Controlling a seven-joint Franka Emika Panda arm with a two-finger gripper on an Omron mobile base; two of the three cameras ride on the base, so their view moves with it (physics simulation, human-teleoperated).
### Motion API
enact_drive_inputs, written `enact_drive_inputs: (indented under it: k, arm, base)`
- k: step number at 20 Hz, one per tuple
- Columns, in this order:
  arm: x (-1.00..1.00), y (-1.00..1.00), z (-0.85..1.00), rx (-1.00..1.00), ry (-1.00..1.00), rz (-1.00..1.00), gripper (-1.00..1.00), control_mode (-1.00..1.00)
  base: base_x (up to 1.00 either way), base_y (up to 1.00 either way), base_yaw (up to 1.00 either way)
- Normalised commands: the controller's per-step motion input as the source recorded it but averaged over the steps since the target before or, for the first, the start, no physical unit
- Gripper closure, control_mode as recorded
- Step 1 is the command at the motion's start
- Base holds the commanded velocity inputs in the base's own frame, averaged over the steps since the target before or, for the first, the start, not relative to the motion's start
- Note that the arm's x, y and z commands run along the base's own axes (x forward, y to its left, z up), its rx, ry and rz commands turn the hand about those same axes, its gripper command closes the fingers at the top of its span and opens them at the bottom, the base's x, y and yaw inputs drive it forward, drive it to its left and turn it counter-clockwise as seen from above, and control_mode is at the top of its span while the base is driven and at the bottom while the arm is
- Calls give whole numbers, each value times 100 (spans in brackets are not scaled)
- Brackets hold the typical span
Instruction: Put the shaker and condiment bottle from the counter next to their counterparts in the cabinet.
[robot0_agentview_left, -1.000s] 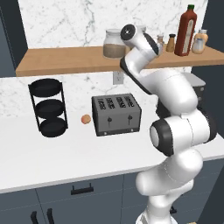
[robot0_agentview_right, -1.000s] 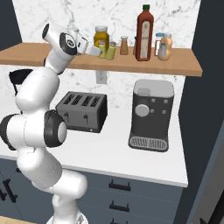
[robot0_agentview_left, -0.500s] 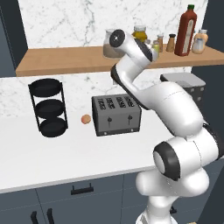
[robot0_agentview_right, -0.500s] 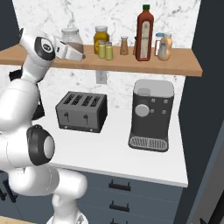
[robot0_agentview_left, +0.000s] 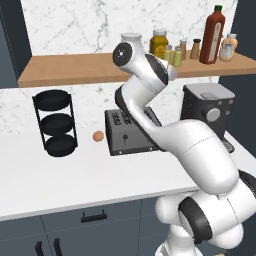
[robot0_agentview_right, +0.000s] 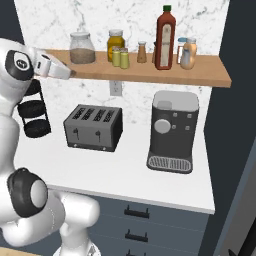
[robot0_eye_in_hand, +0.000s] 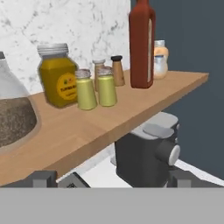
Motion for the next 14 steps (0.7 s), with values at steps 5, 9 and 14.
enact_drive_inputs:
  k: [5,9,14]
  arm:
    - [-100,34,0,0,0,0,-100,-100]
    - [-100,33,0,0,0,0,-100,-100]
    - [-100,35,0,0,-3,0,-100,-100]
  base:
    - [0,0,0]
    - [0,0,0]
    - [0,0,0]
